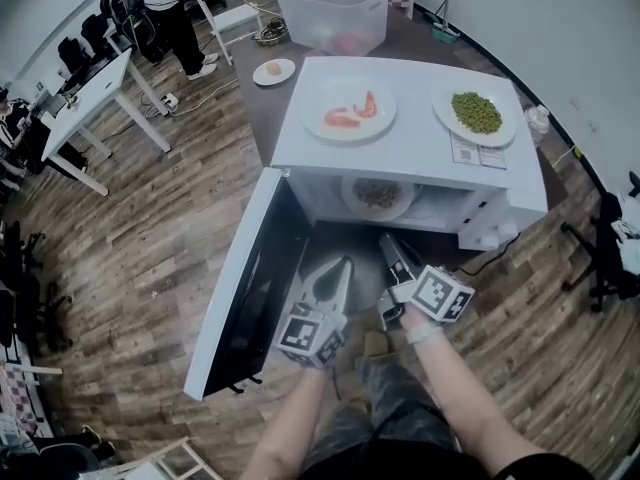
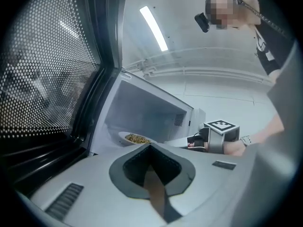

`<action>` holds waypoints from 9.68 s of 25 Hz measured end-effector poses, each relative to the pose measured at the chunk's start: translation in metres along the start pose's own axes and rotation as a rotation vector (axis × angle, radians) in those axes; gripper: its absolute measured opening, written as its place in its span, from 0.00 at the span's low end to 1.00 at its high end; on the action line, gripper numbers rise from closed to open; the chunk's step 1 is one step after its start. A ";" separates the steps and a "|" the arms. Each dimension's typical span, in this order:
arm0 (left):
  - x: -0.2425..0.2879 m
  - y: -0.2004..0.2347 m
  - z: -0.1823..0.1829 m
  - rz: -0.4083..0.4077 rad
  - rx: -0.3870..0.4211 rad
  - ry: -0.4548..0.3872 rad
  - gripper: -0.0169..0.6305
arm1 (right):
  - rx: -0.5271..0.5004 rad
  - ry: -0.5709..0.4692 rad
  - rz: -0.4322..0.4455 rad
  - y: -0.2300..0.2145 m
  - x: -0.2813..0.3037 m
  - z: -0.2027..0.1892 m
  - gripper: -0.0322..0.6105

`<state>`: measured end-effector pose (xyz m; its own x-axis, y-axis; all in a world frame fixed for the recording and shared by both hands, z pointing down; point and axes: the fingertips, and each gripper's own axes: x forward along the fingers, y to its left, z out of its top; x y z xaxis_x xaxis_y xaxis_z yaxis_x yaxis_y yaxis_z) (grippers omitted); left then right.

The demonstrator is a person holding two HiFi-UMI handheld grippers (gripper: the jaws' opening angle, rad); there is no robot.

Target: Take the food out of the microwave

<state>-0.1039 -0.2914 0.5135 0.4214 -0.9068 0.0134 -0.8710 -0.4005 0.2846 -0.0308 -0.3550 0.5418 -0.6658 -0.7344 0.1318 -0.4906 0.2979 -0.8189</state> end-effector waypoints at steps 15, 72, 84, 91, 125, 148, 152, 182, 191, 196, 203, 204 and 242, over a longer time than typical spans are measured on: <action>0.014 0.000 0.001 0.005 -0.009 -0.015 0.03 | 0.245 -0.001 0.020 -0.011 0.032 0.008 0.17; 0.007 -0.022 -0.010 -0.030 -0.010 0.052 0.03 | 0.540 -0.090 0.042 -0.008 0.003 -0.003 0.08; 0.010 -0.029 -0.020 -0.071 -0.052 0.089 0.03 | 0.548 -0.096 0.055 -0.007 -0.008 -0.009 0.08; 0.023 -0.030 -0.026 -0.103 -0.108 0.139 0.06 | 0.544 -0.097 0.059 -0.006 -0.014 -0.010 0.07; 0.053 -0.016 -0.044 -0.048 -0.298 0.250 0.21 | 0.541 -0.068 0.081 -0.015 -0.022 -0.014 0.07; 0.048 -0.026 -0.050 -0.085 -0.240 0.292 0.15 | 0.588 -0.040 0.016 -0.020 -0.002 -0.017 0.18; 0.046 -0.024 -0.053 -0.074 -0.222 0.313 0.12 | 0.596 -0.053 0.014 -0.020 -0.001 -0.016 0.12; 0.006 -0.010 -0.027 0.078 -0.066 0.233 0.03 | 0.633 -0.056 0.022 -0.016 -0.023 -0.029 0.09; -0.006 -0.018 -0.019 0.071 -0.060 0.219 0.03 | 0.628 -0.064 0.011 -0.009 -0.038 -0.031 0.09; -0.015 -0.024 -0.016 0.060 -0.058 0.209 0.03 | 0.629 -0.057 0.020 -0.001 -0.047 -0.036 0.09; -0.027 -0.029 -0.007 0.055 -0.048 0.200 0.03 | 0.629 -0.052 0.031 0.009 -0.059 -0.040 0.09; -0.029 -0.030 -0.006 0.055 -0.048 0.199 0.03 | 0.629 -0.051 0.030 0.011 -0.062 -0.041 0.09; -0.114 -0.050 0.004 0.076 -0.050 0.166 0.03 | 0.595 -0.010 0.039 0.053 -0.120 -0.092 0.09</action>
<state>-0.1097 -0.1682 0.4941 0.3945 -0.8984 0.1932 -0.8900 -0.3212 0.3236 -0.0286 -0.1948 0.5342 -0.6701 -0.7365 0.0926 -0.0645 -0.0664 -0.9957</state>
